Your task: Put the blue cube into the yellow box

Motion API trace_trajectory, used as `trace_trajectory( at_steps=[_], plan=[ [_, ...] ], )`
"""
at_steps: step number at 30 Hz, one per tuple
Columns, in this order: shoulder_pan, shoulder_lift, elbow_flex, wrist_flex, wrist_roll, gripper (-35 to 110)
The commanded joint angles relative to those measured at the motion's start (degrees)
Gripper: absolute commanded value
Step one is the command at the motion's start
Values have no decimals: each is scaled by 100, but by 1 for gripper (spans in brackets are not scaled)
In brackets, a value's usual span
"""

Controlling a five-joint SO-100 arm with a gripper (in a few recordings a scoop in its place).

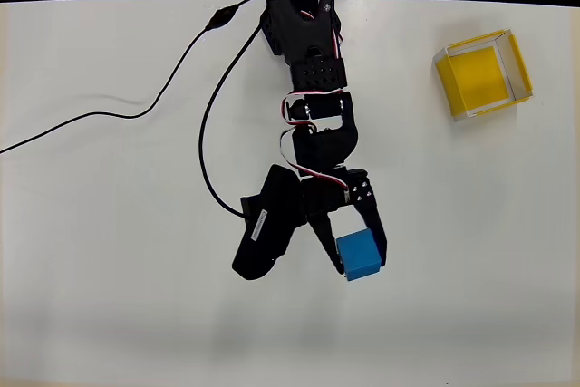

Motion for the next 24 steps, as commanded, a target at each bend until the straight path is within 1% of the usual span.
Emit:
trace_trajectory(
  at_steps=[1,11,17,24],
  plan=[
    [-765,773,35,-132,-97,19],
    [-2689,993,413,-62,-35,19],
    [-3806,1151,729,-193,18,20],
    [-4896,914,782,-229,167,21]
  ],
)
